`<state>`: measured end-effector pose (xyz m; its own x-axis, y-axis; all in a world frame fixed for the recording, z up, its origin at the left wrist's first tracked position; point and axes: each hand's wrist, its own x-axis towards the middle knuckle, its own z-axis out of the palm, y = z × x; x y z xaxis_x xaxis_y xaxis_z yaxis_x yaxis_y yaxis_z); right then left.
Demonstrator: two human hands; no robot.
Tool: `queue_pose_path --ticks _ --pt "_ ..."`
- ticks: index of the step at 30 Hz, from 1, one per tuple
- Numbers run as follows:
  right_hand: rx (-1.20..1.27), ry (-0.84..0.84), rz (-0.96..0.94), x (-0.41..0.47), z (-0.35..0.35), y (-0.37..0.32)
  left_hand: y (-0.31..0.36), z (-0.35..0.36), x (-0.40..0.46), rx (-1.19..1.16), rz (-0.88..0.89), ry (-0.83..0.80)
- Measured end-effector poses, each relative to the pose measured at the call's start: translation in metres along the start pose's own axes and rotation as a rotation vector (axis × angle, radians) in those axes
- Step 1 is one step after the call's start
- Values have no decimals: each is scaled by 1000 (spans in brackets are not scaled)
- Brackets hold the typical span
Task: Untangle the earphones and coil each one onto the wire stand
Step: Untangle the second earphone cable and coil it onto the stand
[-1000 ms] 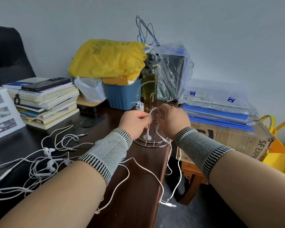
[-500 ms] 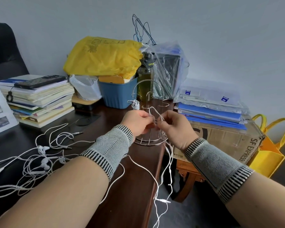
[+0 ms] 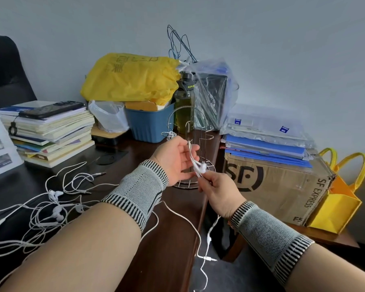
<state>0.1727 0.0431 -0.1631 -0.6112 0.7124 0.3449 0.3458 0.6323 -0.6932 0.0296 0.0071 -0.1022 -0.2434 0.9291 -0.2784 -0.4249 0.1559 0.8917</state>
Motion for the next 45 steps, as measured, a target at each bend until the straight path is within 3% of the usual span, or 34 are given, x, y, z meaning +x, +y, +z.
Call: queue_pose_path --ticks 9,14,22,27,32,39,45 --pt "327 123 245 13 -20 8 -4 -4 2 115 93 49" --pt "378 142 224 14 -21 6 -7 -9 4 201 154 29" --pt "264 107 162 13 -22 10 -7 -18 0 416 211 75" --pt "387 152 239 18 -28 11 -6 -18 -2 458 259 172" --pt "510 136 264 28 -37 -1 -12 -21 2 650 440 242" --pt "371 57 214 40 -49 -8 -16 -22 0 652 486 178" --pt "431 28 244 39 -48 -8 -20 -28 -1 569 370 72"
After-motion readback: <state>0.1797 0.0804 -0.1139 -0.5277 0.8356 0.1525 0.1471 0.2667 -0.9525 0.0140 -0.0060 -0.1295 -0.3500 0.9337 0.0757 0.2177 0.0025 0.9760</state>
